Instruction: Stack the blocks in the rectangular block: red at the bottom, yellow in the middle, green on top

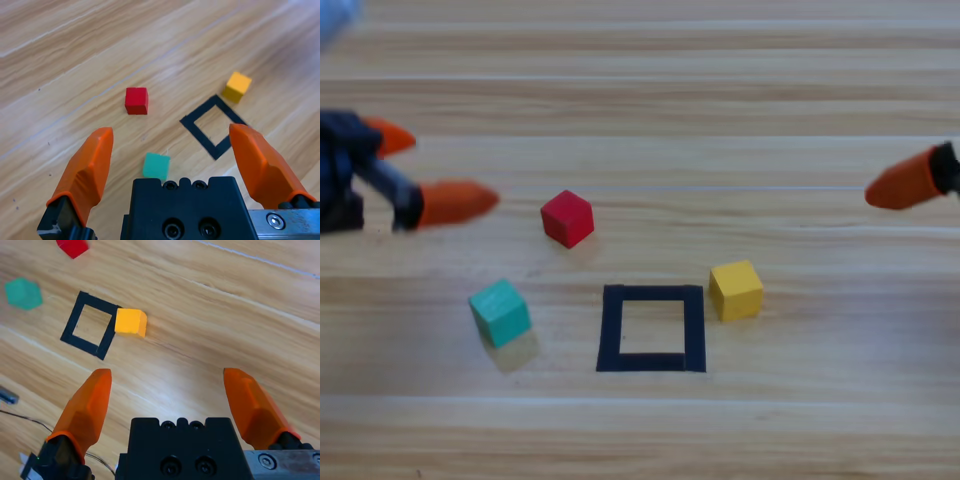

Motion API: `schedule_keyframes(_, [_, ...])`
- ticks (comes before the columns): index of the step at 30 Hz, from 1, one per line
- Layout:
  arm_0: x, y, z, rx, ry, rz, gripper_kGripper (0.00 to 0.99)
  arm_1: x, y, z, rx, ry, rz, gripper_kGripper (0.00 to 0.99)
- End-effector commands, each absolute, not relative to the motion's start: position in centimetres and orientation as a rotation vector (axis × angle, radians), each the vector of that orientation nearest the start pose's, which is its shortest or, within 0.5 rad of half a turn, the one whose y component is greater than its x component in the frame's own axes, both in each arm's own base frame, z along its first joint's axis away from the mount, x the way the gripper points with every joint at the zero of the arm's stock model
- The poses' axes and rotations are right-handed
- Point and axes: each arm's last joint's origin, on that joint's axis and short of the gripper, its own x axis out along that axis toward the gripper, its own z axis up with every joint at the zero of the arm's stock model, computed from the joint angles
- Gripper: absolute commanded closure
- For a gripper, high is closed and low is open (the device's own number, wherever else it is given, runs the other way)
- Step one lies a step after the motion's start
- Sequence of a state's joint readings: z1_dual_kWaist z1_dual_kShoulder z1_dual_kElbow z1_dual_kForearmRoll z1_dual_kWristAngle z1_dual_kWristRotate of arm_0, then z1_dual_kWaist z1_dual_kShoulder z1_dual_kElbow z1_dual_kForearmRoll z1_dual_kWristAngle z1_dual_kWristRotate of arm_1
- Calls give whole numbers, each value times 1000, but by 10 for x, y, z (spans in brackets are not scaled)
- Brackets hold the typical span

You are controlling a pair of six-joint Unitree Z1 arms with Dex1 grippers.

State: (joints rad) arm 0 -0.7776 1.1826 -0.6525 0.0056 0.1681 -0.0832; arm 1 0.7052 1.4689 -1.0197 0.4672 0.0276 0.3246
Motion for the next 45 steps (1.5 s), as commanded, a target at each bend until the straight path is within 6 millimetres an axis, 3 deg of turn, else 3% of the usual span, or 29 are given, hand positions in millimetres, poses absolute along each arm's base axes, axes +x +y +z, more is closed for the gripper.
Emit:
schedule_keyframes(1, [151, -138, 313, 65, 554, -517, 1, 232, 211, 280, -25, 1068, 483, 8])
schedule_keyframes(6, [194, -174, 324, -11, 746, -319, 2, 262, 245, 247, -47, 1143, 433, 2])
schedule_keyframes(10, [217, -195, 323, -144, 830, -190, 2, 278, 275, 229, -103, 1184, 432, 2])
schedule_keyframes(19, [250, -219, 326, -273, 928, -36, 5, 282, 315, 207, -206, 1206, 472, 4])
schedule_keyframes(23, [256, -218, 330, -309, 938, 5, 8, 279, 324, 197, -255, 1232, 460, 5])
schedule_keyframes(35, [269, -203, 337, -368, 941, 68, 19, 274, 328, 174, -317, 1277, 450, 14])
schedule_keyframes(45, [300, -198, 338, -464, 997, 173, 19, 276, 330, 158, -342, 1308, 442, 67])
